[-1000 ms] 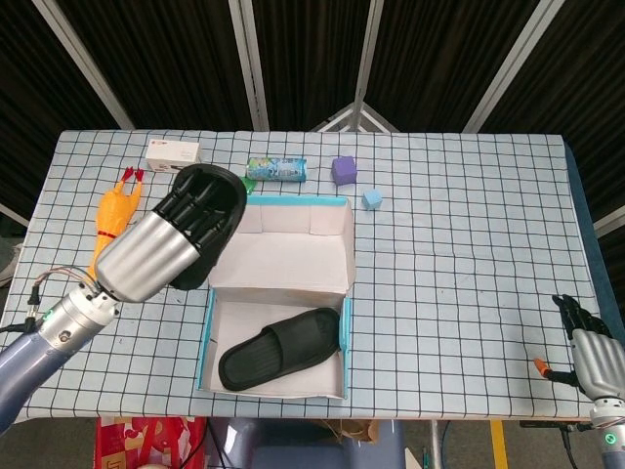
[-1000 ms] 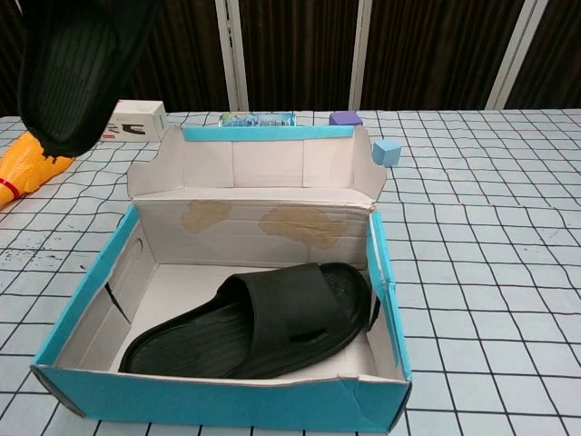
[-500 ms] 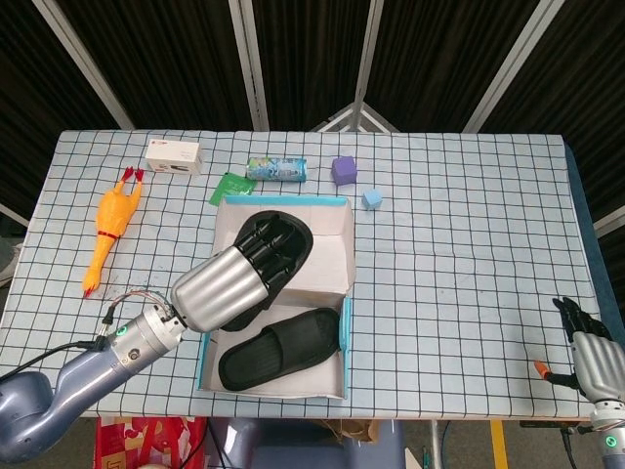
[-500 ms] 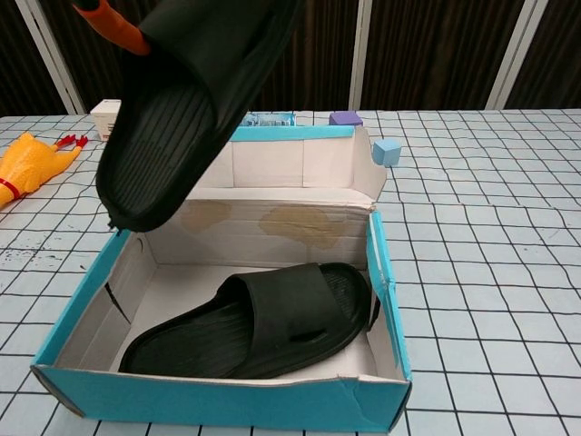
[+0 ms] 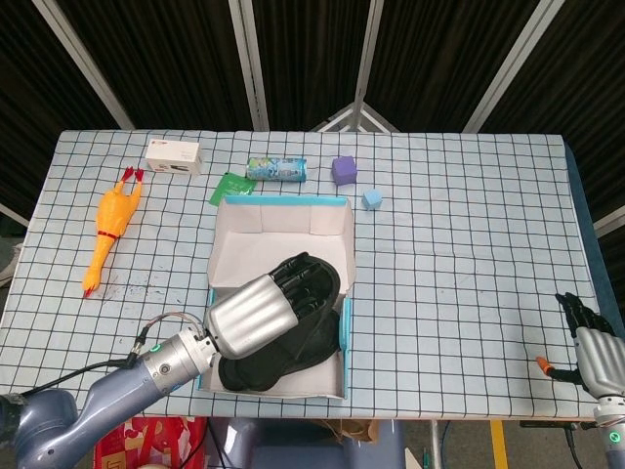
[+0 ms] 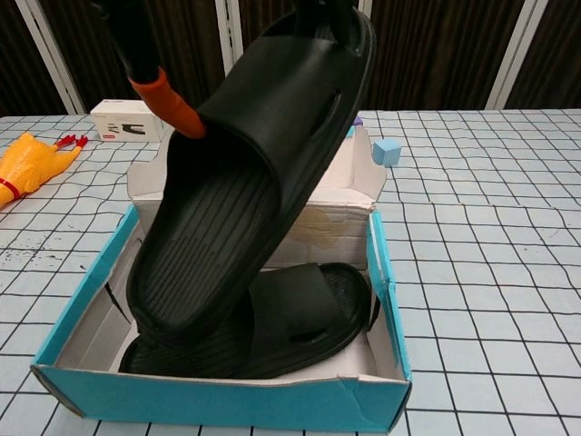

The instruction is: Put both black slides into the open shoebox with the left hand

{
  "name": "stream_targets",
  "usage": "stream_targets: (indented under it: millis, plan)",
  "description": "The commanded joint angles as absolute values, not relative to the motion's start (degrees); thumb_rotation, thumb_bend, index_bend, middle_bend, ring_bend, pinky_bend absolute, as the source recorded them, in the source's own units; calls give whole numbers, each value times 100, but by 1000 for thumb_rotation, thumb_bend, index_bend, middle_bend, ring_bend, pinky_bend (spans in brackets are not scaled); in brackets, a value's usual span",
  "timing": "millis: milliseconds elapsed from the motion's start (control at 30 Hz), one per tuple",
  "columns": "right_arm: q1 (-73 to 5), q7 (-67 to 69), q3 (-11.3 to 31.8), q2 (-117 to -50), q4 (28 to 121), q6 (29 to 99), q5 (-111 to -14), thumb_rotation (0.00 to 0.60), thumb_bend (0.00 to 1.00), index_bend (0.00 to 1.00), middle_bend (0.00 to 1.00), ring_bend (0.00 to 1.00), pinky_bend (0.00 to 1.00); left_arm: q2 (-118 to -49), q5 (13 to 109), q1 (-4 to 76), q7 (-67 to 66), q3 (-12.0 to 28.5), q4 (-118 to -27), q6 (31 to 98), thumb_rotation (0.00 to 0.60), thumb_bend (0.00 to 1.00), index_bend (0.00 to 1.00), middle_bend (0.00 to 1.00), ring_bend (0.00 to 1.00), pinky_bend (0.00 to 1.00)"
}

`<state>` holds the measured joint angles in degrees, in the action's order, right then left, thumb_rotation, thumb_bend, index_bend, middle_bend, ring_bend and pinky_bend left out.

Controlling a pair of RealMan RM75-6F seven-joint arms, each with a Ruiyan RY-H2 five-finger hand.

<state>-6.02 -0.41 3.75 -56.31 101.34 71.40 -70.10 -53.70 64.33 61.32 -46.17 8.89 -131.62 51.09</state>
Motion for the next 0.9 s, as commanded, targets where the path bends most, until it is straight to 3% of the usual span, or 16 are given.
stream_targets:
  millis: [33,500,900]
  plan:
    - [-602,-27,378,-5621,10129,7131,-6997,600,245,0,24,101,131,-5558,6248,6224,-4599,853,-13098,5033,600,523,196,479,4,0]
    - [-594,-28,350,-5645,10096,7106,-6990,600,245,0,25,101,132,-6264,6201,6504,-5094,665,-12271,5159,600,523,202,473,4,0]
    - [-641,-84,374,-5624,10121,7019,-6886,600,245,0,25,101,132,-6421,6275,6589,-4835,664,-12113,5050,600,523,203,473,4,0]
